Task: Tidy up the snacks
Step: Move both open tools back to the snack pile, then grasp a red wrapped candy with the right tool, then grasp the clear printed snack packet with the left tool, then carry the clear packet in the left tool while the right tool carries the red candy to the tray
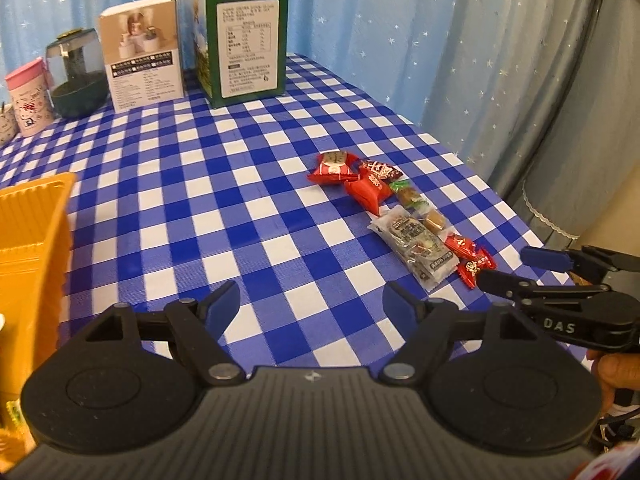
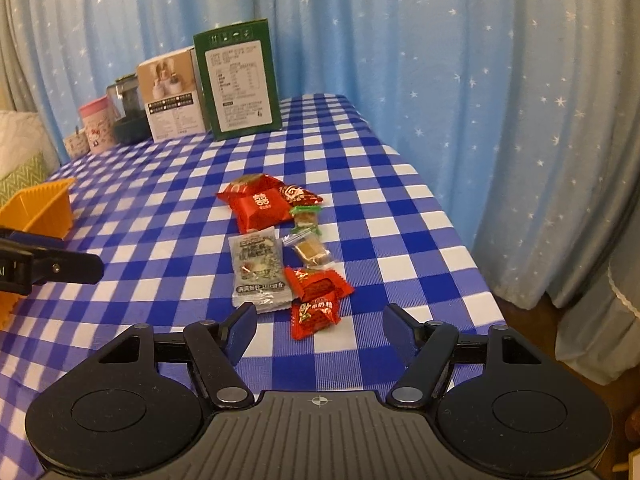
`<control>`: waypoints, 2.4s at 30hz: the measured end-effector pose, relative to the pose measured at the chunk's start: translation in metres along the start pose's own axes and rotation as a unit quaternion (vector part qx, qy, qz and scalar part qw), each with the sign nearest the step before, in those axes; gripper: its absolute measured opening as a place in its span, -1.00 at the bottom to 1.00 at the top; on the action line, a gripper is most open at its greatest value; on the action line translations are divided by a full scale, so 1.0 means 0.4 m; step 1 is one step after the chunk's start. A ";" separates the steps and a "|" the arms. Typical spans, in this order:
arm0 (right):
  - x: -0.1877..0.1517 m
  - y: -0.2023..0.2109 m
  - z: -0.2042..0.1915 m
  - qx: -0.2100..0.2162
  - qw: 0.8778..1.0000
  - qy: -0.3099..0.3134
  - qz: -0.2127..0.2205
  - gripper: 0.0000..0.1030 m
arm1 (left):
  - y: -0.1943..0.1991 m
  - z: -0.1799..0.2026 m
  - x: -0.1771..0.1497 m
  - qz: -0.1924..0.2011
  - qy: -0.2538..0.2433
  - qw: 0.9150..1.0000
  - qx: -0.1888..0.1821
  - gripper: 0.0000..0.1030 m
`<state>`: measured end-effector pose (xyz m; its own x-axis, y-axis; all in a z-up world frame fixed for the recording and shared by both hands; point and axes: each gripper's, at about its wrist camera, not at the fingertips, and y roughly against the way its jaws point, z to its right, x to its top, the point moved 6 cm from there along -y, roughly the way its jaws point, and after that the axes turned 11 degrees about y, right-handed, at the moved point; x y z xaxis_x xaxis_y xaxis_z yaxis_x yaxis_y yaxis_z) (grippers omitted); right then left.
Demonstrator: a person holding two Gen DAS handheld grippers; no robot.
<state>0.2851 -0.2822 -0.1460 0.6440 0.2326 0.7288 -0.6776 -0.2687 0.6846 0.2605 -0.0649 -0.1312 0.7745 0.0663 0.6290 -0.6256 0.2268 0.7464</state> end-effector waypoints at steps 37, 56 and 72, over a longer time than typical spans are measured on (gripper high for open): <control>0.011 -0.081 -0.031 0.051 0.999 0.001 0.006 -0.60 | -0.169 0.085 0.017 -0.016 0.014 0.998 -0.052 0.31; -0.024 -0.058 0.038 0.015 0.999 -0.035 0.000 -0.60 | -0.232 0.143 -0.001 -0.017 -0.052 0.998 -0.026 -0.31; 0.062 0.015 -0.051 0.035 0.999 -0.019 0.027 -0.60 | -0.024 0.011 -0.012 0.003 -0.024 1.000 -0.001 -0.33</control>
<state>0.2897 -0.2590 -0.1236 0.6205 0.1815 0.7629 -0.6860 -0.3458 0.6402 0.2623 -0.0717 -0.1405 0.7658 0.0203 0.6428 -0.6295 0.2282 0.7428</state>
